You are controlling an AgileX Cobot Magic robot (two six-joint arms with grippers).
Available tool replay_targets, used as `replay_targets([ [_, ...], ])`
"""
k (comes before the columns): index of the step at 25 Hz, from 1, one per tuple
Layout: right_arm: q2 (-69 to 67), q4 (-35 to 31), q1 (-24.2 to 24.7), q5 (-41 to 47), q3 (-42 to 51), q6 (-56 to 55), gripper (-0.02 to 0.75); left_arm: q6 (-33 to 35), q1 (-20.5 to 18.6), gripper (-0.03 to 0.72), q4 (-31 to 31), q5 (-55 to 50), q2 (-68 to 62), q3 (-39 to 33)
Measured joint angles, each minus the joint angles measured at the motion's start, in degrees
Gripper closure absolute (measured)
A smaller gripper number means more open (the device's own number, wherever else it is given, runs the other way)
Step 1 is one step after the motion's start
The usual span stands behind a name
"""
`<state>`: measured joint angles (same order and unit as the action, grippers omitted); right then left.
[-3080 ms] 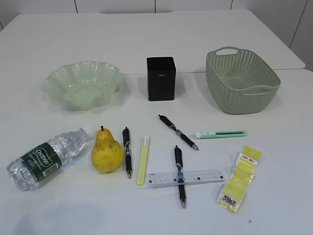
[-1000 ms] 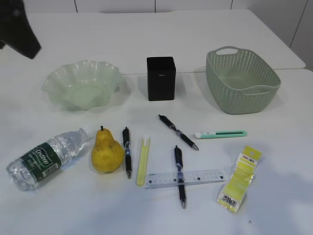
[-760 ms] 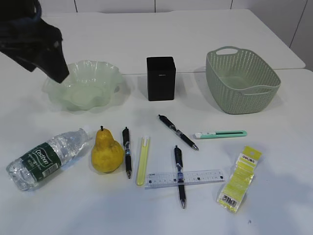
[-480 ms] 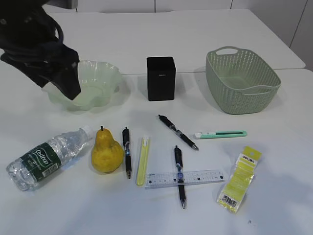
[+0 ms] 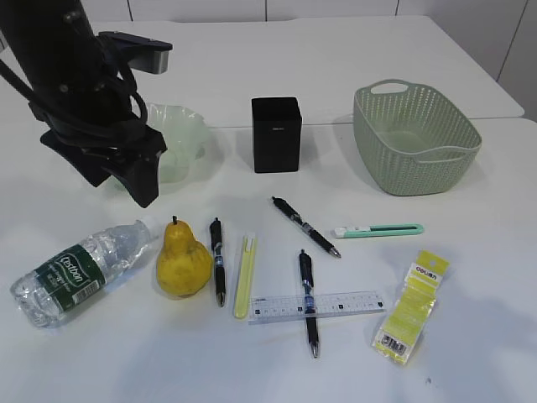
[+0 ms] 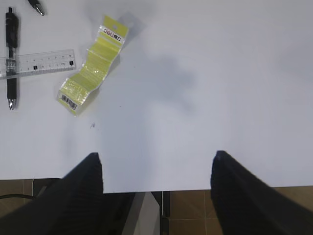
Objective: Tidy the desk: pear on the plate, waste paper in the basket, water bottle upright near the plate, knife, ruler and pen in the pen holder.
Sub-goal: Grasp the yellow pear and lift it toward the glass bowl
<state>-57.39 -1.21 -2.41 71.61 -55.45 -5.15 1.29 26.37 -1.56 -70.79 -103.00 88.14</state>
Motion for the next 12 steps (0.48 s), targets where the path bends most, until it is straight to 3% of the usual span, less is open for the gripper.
replay_targets([
  [12, 0.0, 0.0, 0.0, 0.0, 0.0, 0.0, 0.201, 0.0, 0.7, 0.151, -2.9, 0.0, -0.2, 0.0],
])
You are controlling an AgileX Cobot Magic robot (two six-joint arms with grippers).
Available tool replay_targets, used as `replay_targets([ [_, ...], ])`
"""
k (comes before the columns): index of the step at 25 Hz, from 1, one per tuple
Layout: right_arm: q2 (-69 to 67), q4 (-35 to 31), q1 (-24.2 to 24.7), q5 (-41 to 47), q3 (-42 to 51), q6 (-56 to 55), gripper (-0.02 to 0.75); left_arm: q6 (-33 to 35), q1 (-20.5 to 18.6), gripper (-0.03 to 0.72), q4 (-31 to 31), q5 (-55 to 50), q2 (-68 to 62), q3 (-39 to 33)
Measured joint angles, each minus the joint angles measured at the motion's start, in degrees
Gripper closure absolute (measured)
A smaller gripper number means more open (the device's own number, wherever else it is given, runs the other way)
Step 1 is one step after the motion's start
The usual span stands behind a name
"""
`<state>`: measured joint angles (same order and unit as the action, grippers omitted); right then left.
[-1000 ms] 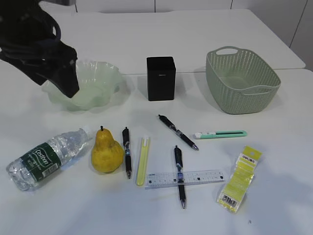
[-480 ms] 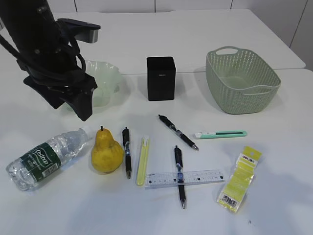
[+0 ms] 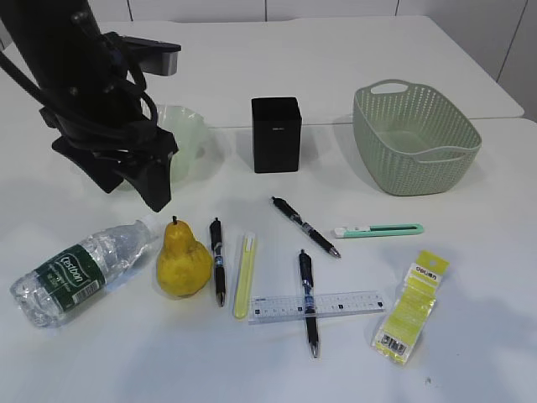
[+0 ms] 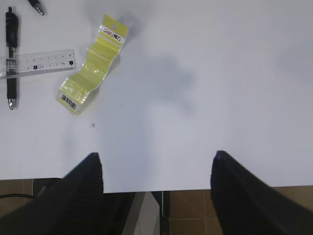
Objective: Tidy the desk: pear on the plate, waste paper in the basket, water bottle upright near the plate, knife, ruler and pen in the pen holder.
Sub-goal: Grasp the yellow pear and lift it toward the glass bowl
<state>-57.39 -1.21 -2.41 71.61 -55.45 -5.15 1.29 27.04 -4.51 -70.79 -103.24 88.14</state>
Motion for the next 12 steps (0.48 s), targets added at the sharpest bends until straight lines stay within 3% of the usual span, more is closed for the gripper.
replay_targets([
  [12, 0.0, -0.2, 0.0, 0.0, 0.0, 0.0, 0.202, 0.0, 0.7, 0.151, -0.5, 0.2, -5.5, 0.9],
])
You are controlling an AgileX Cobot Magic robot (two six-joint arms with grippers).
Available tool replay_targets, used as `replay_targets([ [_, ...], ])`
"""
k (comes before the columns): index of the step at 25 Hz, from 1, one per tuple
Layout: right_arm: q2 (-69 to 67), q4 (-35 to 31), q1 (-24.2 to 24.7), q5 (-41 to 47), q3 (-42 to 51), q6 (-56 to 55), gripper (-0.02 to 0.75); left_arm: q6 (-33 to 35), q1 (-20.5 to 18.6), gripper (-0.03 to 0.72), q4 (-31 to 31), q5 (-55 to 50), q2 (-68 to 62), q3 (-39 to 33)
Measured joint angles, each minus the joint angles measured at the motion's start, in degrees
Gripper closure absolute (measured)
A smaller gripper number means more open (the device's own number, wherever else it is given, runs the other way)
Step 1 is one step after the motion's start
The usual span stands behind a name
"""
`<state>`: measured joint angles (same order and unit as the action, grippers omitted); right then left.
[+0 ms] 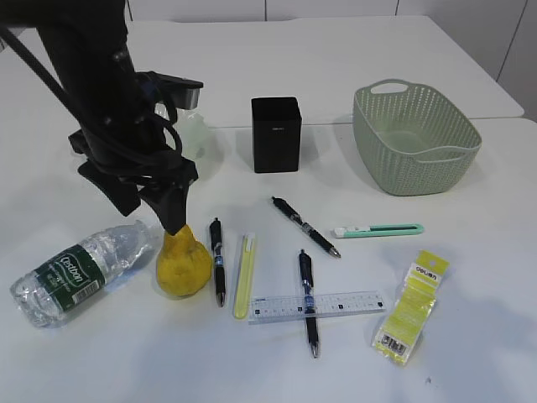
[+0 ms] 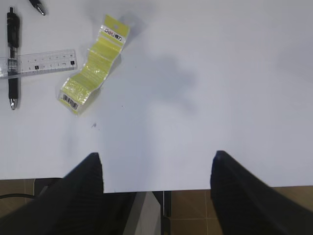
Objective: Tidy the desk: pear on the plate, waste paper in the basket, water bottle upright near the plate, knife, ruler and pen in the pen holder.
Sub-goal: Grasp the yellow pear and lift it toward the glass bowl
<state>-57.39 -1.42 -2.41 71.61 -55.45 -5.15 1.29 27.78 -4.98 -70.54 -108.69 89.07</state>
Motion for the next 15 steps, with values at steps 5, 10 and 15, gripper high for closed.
replay_targets([
  [5, 0.0, 0.0, 0.0, 0.0, 0.0, 0.0, 0.203, 0.0, 0.3, 0.151, -0.1, 0.1, -3.6, 3.3],
  [10, 0.0, 0.0, 0.0, 0.0, 0.0, 0.0, 0.205, 0.1, 1.5, 0.151, -0.2, 0.2, -7.5, 7.0],
  [15, 0.0, 0.0, 0.0, 0.0, 0.0, 0.0, 0.204, 0.1, 1.6, 0.151, 0.8, 0.6, -9.5, 7.5],
])
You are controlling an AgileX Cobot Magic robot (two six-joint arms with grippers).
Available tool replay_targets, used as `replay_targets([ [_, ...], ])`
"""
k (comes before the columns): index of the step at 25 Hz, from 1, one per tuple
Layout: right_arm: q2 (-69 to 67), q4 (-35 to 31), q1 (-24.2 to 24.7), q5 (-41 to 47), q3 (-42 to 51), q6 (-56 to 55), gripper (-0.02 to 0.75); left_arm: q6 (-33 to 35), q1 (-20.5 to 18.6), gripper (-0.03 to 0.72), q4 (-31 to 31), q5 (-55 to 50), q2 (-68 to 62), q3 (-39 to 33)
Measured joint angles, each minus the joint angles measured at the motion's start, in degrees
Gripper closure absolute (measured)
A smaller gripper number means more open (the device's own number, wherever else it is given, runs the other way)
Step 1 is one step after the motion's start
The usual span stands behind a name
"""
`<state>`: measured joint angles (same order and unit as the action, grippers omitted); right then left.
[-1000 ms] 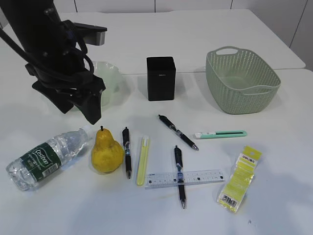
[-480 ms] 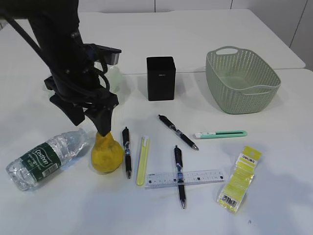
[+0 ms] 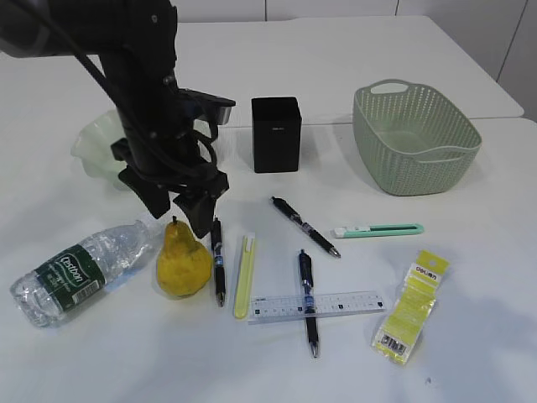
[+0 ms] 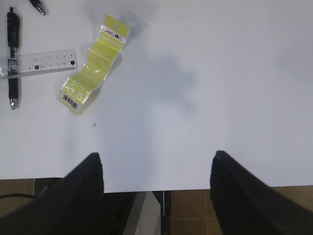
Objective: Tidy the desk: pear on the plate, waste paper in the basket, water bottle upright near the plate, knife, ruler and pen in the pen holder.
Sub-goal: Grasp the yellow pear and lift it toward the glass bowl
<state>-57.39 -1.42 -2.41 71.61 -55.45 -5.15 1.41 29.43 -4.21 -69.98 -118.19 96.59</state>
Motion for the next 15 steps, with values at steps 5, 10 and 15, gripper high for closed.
replay_targets([
  [5, 0.0, 0.0, 0.0, 0.0, 0.0, 0.0, 0.205, 0.0, 0.0, 0.151, 1.8, 0.0, 0.0, 0.0],
  [10, 0.0, 0.0, 0.0, 0.0, 0.0, 0.0, 0.205, 0.1, 0.0, 0.151, 1.7, 0.0, 0.0, 0.0],
  [15, 0.0, 0.0, 0.0, 0.0, 0.0, 0.0, 0.205, 0.1, 0.0, 0.151, 1.2, 0.0, -0.7, 0.1],
])
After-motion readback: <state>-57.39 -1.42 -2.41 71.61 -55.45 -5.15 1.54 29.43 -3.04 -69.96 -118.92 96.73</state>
